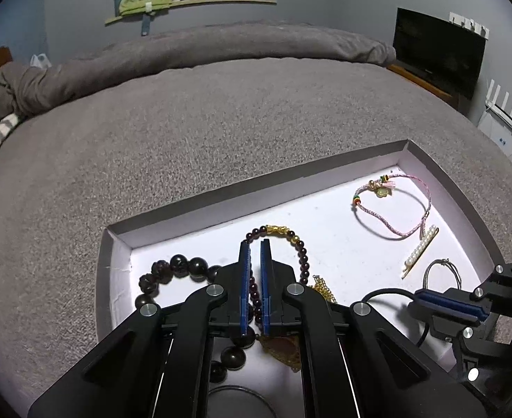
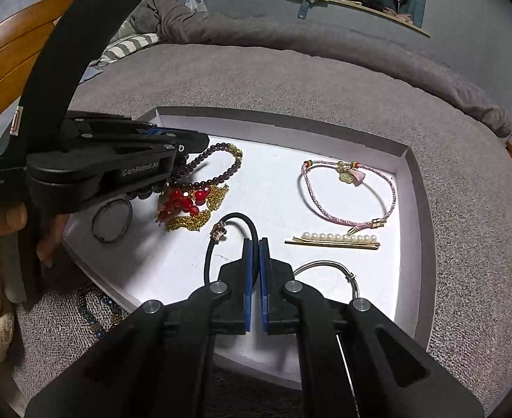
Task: Organize jewelry
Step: 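Open both grippers to release the bead bracelet and hair tie in the tray, then move both grippers toward the blue beaded bracelet and gold ring bracelet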
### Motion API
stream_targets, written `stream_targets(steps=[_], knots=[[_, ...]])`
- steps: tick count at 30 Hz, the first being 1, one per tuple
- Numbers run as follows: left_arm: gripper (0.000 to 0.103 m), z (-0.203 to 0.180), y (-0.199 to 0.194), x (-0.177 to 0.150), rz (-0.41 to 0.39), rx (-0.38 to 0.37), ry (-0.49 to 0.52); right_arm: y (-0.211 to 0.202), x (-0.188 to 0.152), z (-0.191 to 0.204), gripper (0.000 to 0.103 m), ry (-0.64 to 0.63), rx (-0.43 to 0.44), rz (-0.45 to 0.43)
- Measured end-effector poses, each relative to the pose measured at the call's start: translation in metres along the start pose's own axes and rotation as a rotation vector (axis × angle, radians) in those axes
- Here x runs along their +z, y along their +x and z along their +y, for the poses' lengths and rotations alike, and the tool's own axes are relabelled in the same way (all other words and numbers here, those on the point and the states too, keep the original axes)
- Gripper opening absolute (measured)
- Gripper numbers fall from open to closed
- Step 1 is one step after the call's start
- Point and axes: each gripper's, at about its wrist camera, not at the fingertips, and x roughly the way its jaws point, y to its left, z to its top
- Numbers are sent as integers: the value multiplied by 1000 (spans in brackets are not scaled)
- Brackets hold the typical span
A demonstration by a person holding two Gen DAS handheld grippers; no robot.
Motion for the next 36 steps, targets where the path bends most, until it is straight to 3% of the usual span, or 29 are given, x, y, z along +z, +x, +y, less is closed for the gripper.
stream_targets(steps=[1, 3, 6, 9, 13, 15, 17, 20, 24, 26, 30, 32, 36], knots=[[13, 0, 0, 0, -4, 2, 0, 0, 0, 0, 4, 2, 0, -1], [31, -3, -5, 0, -21, 8, 2, 0, -1, -2, 4, 6, -3, -7], [37, -5, -11, 0, -46, 15, 8, -3, -2, -3, 6, 18, -7, -13], [50, -8, -18, -1, -69, 27, 14, -8, -3, -6, 20, 27, -13, -28], [59, -9, -31, 0, -102, 10, -3, -18, -4, -11, 22, 39, -43, -68], [68, -9, -40, 1, -119, 9, -10, -23, -4, -17, 30, 74, -50, -88], [70, -10, -48, 1, -135, 9, -10, -28, -5, -23, 43, 107, -59, -107], [75, -13, -61, 1, -158, 2, -16, -31, -6, -28, 54, 130, -84, -126], [79, -22, -78, -1, -190, 9, 7, -37, -7, -31, 61, 146, -94, -142], [81, -27, -88, -2, -206, 6, 18, -41, -9, -30, 72, 150, -105, -155], [86, -30, -105, -6, -234, -9, 17, -49, -12, -35, 80, 170, -123, -179], [89, -31, -113, -10, -249, -11, 17, -55, -16, -37, 97, 192, -137, -200], [93, -32, -127, -22, -267, 11, 30, -64, -20, -41, 97, 225, -168, -223]])
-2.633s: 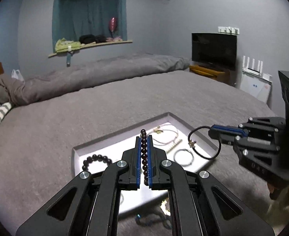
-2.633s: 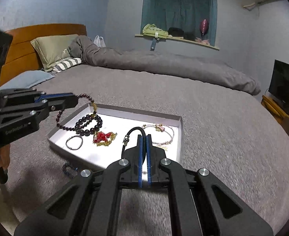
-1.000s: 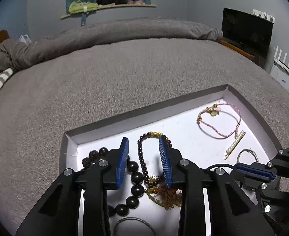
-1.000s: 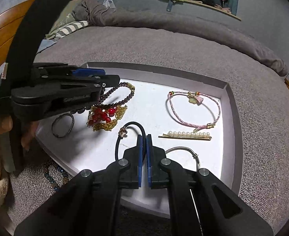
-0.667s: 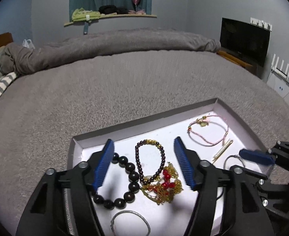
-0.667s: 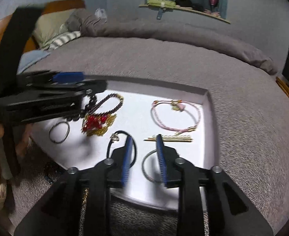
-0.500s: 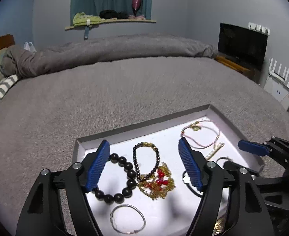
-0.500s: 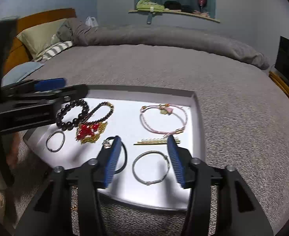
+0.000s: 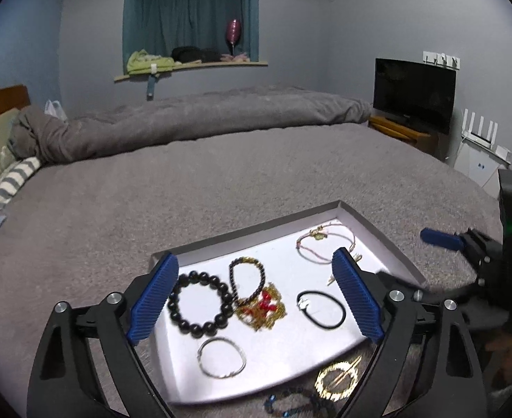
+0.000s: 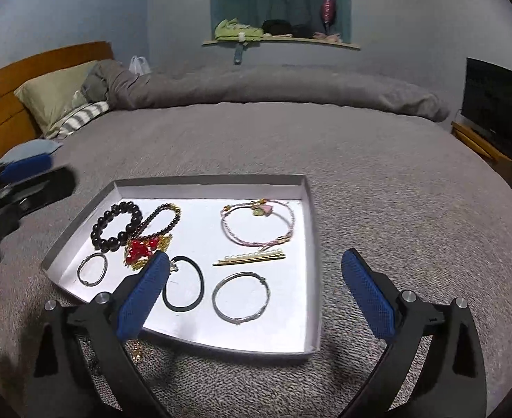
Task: Organize jewelry
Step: 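Move both grippers toward the blue beaded bracelet and gold ring bracelet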
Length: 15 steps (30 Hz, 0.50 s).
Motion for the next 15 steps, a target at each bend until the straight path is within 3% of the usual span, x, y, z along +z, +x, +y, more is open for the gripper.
stream_targets(steps=[15], knots=[[93, 5, -34, -53, 42, 14, 27, -24, -11, 0, 98, 13, -48, -47]])
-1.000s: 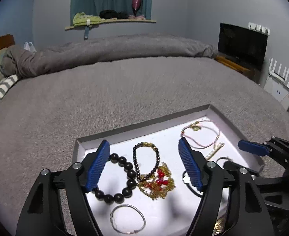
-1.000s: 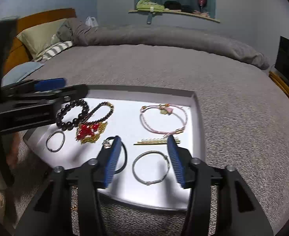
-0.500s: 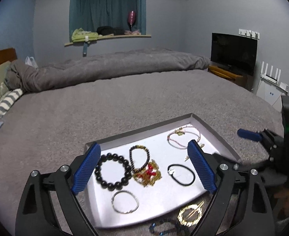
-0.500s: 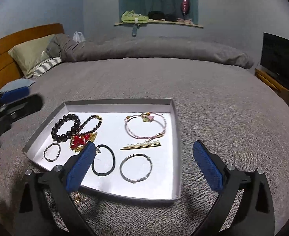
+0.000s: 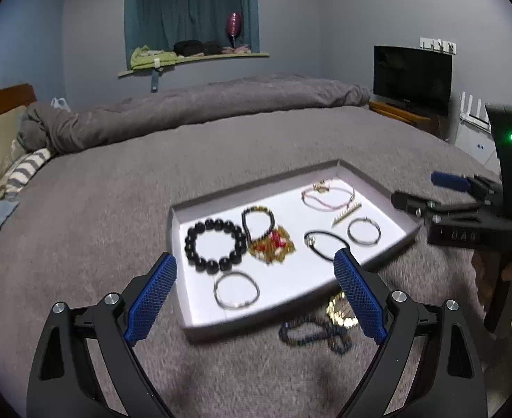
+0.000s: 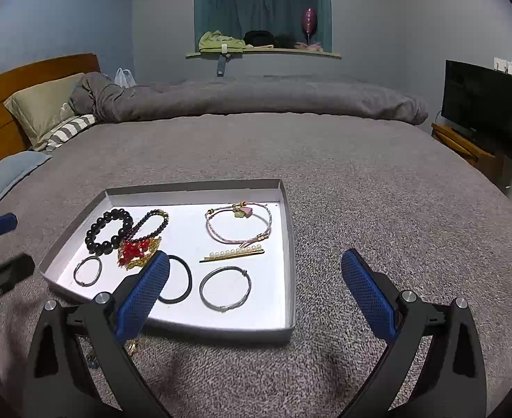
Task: Organize jewelry
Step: 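Move both grippers toward the blue beaded bracelet and gold ring bracelet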
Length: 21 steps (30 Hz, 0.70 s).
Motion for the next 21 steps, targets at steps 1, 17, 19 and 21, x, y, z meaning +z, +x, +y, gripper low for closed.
stream_targets(steps=[1, 17, 19, 21], knots=[[93, -1, 0, -4, 6, -3, 3, -2, -1, 1, 98, -3, 0, -3], [93, -30, 15, -55, 151, -131, 89, -17, -32, -5, 98, 9, 65, 61], [93, -30, 19, -57, 161, -130, 90, -16, -34, -2, 98, -6, 68, 61], [92, -28, 24, -61, 183, -143, 72, -15, -35, 0, 98, -18, 66, 66]])
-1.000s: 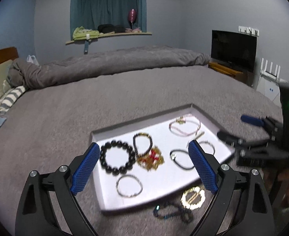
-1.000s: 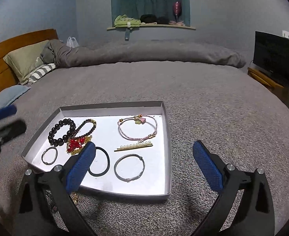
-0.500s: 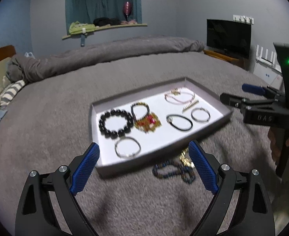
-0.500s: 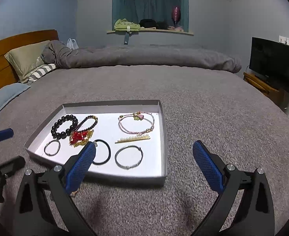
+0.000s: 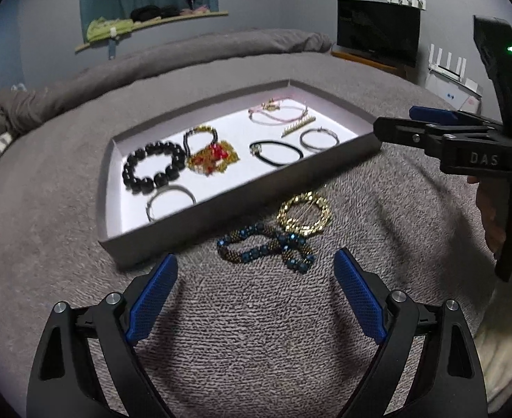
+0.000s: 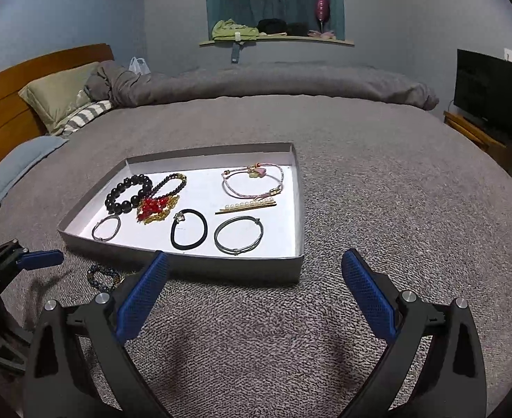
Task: Organize jewelry
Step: 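Move both grippers toward the blue beaded bracelet and gold ring bracelet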
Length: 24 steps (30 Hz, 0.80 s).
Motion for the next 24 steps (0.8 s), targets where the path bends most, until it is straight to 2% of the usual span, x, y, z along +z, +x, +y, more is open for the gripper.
stream_targets(steps=[3, 7, 10, 12, 16, 24], knots=[[85, -1, 1, 0, -3, -12, 1, 2, -1, 2, 98, -6, 15, 11], [82, -9, 1, 1, -15, -42, 33, -1, -1, 3, 98, -15, 21, 5], [81, -17, 9, 0, -13, -22, 70, 0, -2, 3, 98, -14, 24, 10], [74, -16, 14, 0, 4, -27, 70, -1, -2, 4, 98, -21, 29, 12], [67, -11, 15, 1, -1, -48, 53, -2, -2, 5, 98, -34, 28, 8], [41, -17, 13, 1, 11, -77, 99, -2, -2, 6, 98, -42, 35, 12]])
